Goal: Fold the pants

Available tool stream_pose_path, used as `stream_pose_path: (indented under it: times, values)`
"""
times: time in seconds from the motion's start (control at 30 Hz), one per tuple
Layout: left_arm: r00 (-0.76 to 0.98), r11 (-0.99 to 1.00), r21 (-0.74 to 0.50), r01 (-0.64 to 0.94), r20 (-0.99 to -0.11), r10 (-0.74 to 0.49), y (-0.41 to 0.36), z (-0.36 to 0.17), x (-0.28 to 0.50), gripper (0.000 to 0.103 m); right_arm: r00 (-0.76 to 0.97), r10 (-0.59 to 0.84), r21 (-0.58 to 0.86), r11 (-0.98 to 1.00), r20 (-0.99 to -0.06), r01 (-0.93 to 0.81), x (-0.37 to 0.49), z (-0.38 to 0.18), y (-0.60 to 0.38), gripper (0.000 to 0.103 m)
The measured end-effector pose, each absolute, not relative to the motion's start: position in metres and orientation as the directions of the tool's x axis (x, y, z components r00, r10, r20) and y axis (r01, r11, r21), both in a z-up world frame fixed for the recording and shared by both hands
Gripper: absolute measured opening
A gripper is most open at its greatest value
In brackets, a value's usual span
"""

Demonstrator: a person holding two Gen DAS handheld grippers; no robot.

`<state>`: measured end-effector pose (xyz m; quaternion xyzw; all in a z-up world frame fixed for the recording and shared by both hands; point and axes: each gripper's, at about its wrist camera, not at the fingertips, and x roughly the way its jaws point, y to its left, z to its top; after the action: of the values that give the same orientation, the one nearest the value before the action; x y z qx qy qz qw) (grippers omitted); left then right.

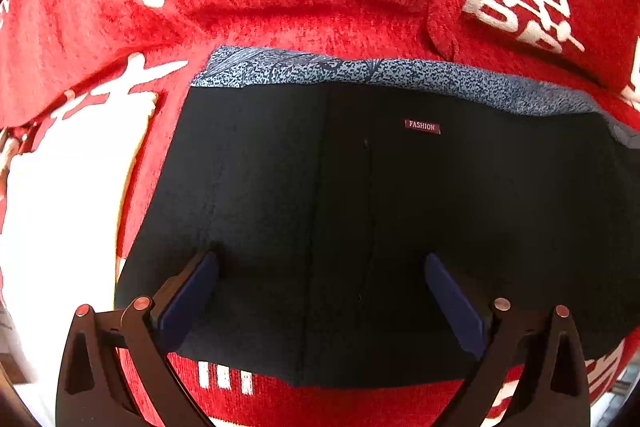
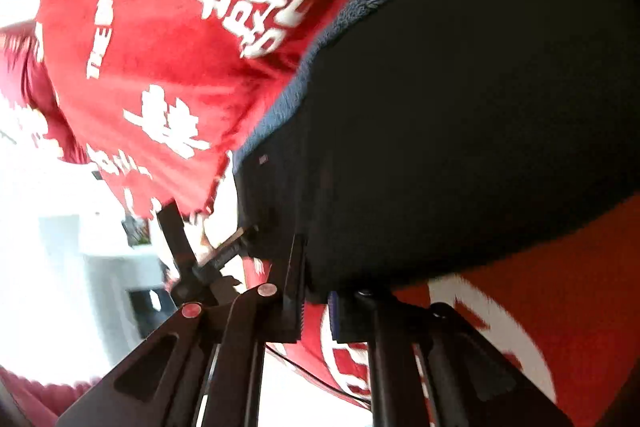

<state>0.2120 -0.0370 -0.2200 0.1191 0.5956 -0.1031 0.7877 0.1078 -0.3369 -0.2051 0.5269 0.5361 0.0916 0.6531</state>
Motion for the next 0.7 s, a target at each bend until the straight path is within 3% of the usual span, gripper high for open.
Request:
stream_pose_path:
  times: [0.13,0.27,0.37,0.53,0.6,0.7]
  values:
    - [0.278,0.946,0.075,0.315,-0.96,-0.016,-0.038,-0.22,0.209,0.102,0.382,0.677,0.748,0.397,-0.63,0.532,0.09,-0.236,-0.334,0.008]
    - [0.257,0.94,0.122,0.318,-0.966,0.039,-0.046,-0.212,0.205,0.102,0.321,0.677,0.726,0.475,-0.663,0.497,0.097,-0.22,-0.334,0.012]
    - [0.257,0.937,0.087,0.339,-0.966,-0.003,-0.06,-0.194,0.19,0.102,0.271,0.65,0.688,0.557,-0.71,0.466,0.094,-0.2,-0.347,0.013]
    - [0.273,0.909,0.012,0.417,-0.955,-0.113,-0.116,-0.18,0.167,0.102,0.31,0.494,0.582,0.724,-0.812,0.37,0.109,-0.162,-0.384,0.014]
    - [0.219,0.906,-0.049,0.42,-0.963,-0.154,-0.147,-0.191,0.162,0.102,0.296,0.428,0.516,0.774,-0.854,0.368,0.128,-0.166,-0.397,0.02]
    - [0.176,0.885,-0.006,0.466,-0.979,-0.099,-0.182,-0.218,0.145,0.103,0.215,0.338,0.396,0.844,-0.916,0.362,0.134,-0.188,-0.408,0.025]
